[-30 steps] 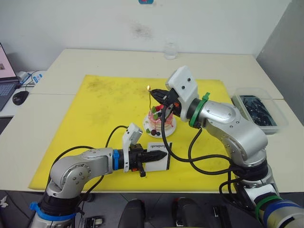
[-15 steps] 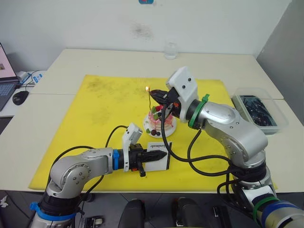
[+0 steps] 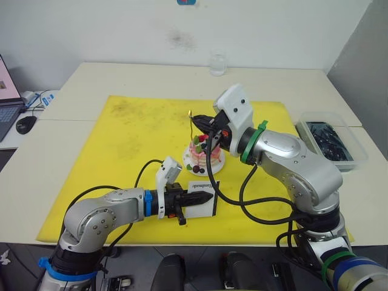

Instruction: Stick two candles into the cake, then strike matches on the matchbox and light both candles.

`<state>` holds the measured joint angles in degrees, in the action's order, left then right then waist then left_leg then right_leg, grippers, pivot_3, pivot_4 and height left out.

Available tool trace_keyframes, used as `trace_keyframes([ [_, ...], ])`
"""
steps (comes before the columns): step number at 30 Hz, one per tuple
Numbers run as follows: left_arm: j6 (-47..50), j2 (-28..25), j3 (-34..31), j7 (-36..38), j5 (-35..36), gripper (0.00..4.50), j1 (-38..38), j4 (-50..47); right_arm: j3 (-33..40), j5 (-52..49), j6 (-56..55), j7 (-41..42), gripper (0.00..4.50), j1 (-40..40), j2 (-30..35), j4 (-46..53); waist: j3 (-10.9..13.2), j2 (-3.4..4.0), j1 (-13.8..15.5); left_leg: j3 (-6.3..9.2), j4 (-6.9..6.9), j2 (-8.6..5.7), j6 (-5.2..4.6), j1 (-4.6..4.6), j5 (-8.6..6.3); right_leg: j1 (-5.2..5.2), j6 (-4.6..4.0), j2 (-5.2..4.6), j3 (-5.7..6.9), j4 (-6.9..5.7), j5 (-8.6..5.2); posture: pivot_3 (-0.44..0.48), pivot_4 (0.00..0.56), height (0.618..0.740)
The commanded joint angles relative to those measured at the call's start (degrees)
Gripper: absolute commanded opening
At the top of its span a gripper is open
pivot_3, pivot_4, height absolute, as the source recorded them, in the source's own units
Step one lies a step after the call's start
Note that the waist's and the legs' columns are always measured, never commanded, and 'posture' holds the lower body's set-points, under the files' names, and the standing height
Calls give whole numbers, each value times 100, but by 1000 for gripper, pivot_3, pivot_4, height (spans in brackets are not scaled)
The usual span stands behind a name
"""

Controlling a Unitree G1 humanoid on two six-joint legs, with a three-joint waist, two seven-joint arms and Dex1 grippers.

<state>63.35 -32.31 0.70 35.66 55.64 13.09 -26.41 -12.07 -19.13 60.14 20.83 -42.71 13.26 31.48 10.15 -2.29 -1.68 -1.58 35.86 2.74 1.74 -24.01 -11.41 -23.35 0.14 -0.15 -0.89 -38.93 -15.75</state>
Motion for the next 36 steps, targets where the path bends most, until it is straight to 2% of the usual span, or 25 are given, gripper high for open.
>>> trace_keyframes([
  [1,-28,14,-38,25,89,0,50,-99,201,-80,2,-88,49,-23,-44,242,0,0,0,0,0,0,0,0,0,0,0,0,0,0,0,0,150,740],
  [36,-77,22,-6,62,51,0,23,-84,230,-270,162,-146,49,8,-19,332,0,1,-1,-1,-5,0,0,-6,0,-7,-1,0,-1,3,-1,0,150,740],
])
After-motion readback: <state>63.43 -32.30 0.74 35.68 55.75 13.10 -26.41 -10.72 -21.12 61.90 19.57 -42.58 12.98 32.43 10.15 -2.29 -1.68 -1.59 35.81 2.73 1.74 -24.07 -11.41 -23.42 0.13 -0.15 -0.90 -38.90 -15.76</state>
